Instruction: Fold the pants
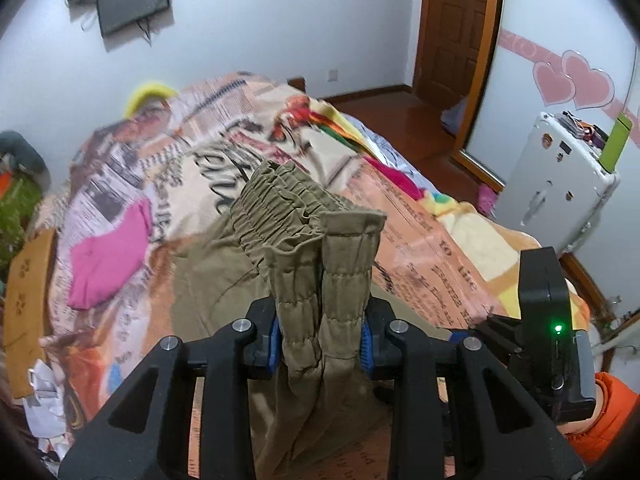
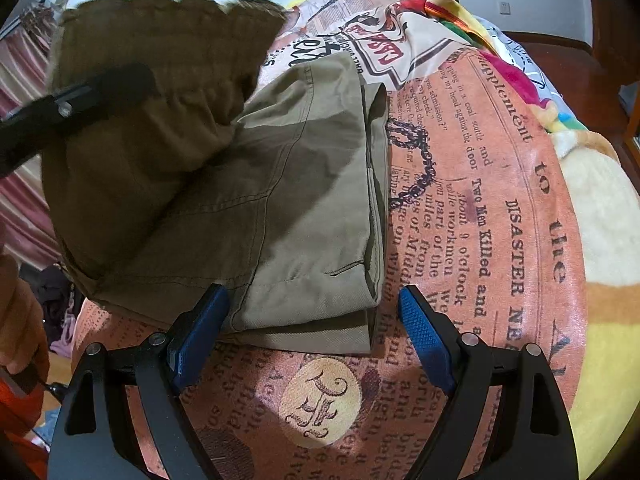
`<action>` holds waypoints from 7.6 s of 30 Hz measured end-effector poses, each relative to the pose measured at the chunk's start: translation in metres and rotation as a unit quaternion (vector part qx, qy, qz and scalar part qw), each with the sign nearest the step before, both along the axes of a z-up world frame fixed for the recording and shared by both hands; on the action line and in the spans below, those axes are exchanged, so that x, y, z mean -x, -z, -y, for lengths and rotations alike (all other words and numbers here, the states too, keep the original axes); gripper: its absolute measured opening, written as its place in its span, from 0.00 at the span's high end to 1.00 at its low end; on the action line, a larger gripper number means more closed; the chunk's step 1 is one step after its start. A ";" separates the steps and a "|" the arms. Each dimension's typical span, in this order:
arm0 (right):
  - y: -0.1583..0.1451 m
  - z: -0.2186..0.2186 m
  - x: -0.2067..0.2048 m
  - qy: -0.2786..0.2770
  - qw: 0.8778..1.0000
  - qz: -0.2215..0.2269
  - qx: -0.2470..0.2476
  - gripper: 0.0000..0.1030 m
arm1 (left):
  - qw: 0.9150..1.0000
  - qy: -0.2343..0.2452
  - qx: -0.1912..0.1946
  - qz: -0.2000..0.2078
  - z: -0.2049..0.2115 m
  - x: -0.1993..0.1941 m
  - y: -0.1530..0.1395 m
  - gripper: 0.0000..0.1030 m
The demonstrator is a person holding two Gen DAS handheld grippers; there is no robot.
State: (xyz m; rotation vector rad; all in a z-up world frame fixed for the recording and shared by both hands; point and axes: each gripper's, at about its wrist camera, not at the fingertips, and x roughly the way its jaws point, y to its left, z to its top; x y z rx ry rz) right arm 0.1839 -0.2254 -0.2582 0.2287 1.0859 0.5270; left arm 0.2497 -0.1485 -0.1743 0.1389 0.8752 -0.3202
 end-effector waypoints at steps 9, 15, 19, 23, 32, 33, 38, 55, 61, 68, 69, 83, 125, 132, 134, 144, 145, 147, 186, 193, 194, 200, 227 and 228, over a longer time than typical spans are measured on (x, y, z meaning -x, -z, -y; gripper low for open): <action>0.000 0.000 0.000 0.002 1.000 0.000 -0.001 0.19 | 0.998 0.033 0.007 -0.055 0.013 0.001 0.017 0.52; 0.000 0.003 0.001 0.007 1.000 -0.001 -0.002 0.18 | 0.998 0.030 0.027 -0.049 0.004 0.011 0.001 0.32; -0.001 0.004 0.002 0.010 1.000 -0.001 -0.004 0.18 | 0.999 -0.004 0.027 -0.019 -0.019 0.005 -0.013 0.18; -0.001 0.004 0.002 0.014 1.000 -0.002 -0.003 0.18 | 0.998 -0.058 0.005 -0.004 -0.050 -0.018 -0.016 0.12; -0.003 0.004 0.002 0.021 1.000 -0.001 0.003 0.18 | 0.986 -0.147 -0.062 -0.053 -0.113 -0.110 0.024 0.08; -0.004 0.003 0.002 0.022 1.000 0.000 0.005 0.18 | 0.985 -0.150 -0.069 -0.060 -0.115 -0.119 0.030 0.08; -0.007 0.003 0.002 0.030 0.999 0.006 0.020 0.18 | 0.976 -0.143 -0.124 -0.105 -0.110 -0.152 0.080 0.08; -0.014 0.019 0.004 0.063 0.997 0.016 0.040 0.18 | 0.974 -0.104 -0.178 -0.093 -0.123 -0.115 0.123 0.03; -0.017 0.035 0.010 0.093 0.995 0.017 0.037 0.18 | 0.975 -0.132 -0.154 -0.085 -0.146 -0.076 0.110 0.03; -0.035 0.041 0.014 0.112 0.992 0.046 0.034 0.18 | 0.975 -0.152 -0.136 -0.084 -0.163 -0.037 0.100 0.03; -0.036 0.042 0.014 0.113 0.992 0.049 0.032 0.18 | 0.976 -0.153 -0.134 -0.083 -0.164 -0.030 0.099 0.03; -0.036 -0.008 0.013 0.045 0.997 0.061 0.031 0.18 | 0.977 -0.172 -0.080 -0.095 -0.161 0.024 0.090 0.03; -0.012 -0.017 0.003 0.016 0.996 0.043 0.072 0.29 | 0.965 -0.237 -0.015 -0.108 -0.235 0.028 0.093 0.04; -0.011 -0.017 0.003 0.018 0.996 0.043 0.072 0.29 | 0.954 -0.275 -0.044 -0.108 -0.266 0.039 0.091 0.16; -0.011 -0.017 0.002 0.018 0.996 0.043 0.072 0.29 | 0.956 -0.276 -0.022 -0.098 -0.272 0.034 0.082 0.16; -0.010 -0.015 0.003 0.019 0.997 0.042 0.068 0.29 | 0.963 -0.185 0.098 -0.170 -0.250 -0.040 0.101 0.13; -0.010 -0.015 0.002 0.019 0.997 0.041 0.066 0.29 | 0.961 -0.179 0.104 -0.183 -0.247 -0.045 0.107 0.13; -0.009 -0.014 0.002 0.019 0.997 0.039 0.064 0.28 | 0.956 -0.167 0.130 -0.203 -0.244 -0.057 0.120 0.15; -0.003 -0.016 -0.001 0.009 0.999 0.023 0.047 0.26 | 0.961 -0.251 0.079 -0.089 -0.318 -0.081 0.072 0.48; -0.003 -0.015 -0.001 0.015 0.998 0.022 0.051 0.22 | 0.962 -0.212 0.078 -0.153 -0.269 -0.094 0.111 0.34; -0.003 -0.014 -0.001 0.017 0.998 0.021 0.051 0.21 | 0.961 -0.211 0.072 -0.162 -0.266 -0.093 0.117 0.34; -0.004 -0.009 -0.005 0.023 0.999 0.007 0.037 0.19 | 0.952 -0.221 0.097 -0.189 -0.276 -0.074 0.131 0.25; -0.016 0.006 -0.087 0.048 0.999 -0.003 0.002 0.19 | 0.963 -0.164 0.098 -0.190 -0.243 -0.071 0.119 0.25; -0.018 0.007 -0.089 0.045 0.999 -0.001 0.001 0.19 | 0.963 -0.163 0.099 -0.191 -0.243 -0.071 0.120 0.25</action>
